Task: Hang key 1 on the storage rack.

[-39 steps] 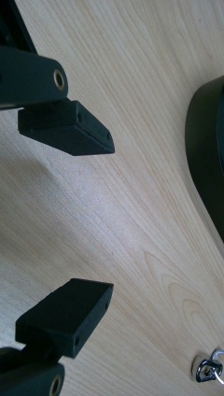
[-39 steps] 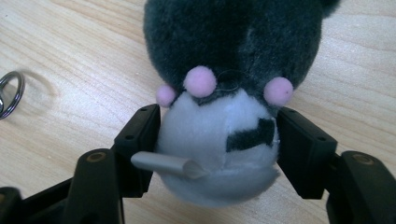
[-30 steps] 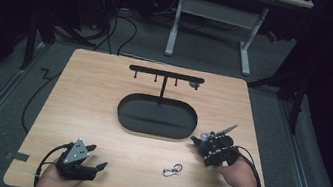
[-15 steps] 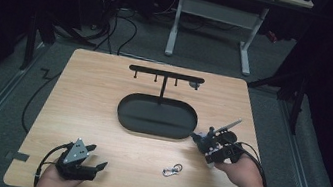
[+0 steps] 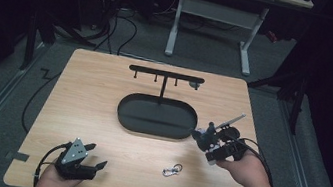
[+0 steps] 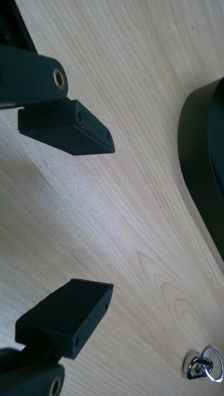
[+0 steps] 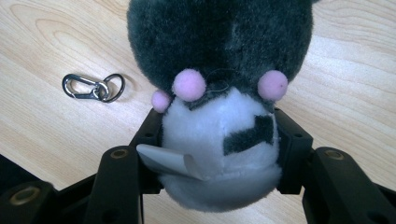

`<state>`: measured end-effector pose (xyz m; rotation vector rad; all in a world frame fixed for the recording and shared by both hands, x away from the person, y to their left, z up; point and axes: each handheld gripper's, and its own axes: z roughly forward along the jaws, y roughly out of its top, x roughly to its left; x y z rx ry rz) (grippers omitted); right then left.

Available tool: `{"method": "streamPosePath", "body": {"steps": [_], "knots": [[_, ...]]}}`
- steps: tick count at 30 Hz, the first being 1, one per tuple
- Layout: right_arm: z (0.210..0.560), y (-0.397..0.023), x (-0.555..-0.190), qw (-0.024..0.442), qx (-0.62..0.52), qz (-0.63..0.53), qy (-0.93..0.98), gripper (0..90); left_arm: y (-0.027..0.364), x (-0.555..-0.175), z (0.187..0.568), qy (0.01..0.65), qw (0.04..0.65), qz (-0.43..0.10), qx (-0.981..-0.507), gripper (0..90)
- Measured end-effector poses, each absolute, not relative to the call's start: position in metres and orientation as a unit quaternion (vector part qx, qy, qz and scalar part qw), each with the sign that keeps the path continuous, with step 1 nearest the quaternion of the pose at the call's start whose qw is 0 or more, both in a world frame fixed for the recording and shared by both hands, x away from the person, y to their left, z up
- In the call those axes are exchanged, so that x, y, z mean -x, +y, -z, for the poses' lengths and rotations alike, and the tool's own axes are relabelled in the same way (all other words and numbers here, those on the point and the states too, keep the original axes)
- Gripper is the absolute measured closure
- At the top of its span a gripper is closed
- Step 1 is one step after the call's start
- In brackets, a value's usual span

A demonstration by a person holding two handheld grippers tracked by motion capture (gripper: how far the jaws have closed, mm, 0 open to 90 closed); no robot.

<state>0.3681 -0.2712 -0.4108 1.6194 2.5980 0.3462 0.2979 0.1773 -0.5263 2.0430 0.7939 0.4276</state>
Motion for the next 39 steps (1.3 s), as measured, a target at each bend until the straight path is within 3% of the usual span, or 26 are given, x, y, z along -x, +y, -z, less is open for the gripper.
{"method": "streamPosePath", "body": {"steps": [23, 39], "knots": [[0.379, -0.263, -0.376, 0.037, -0.517, -0.117, 0.847, 49.0, 0.177, -0.297, 0.526, 0.316, 0.444, -0.168, -0.822, 27.3], [0.347, -0.252, -0.401, 0.044, -0.511, -0.125, 0.849, 49.0, 0.179, -0.297, 0.527, 0.317, 0.444, -0.170, -0.821, 27.3]]}}
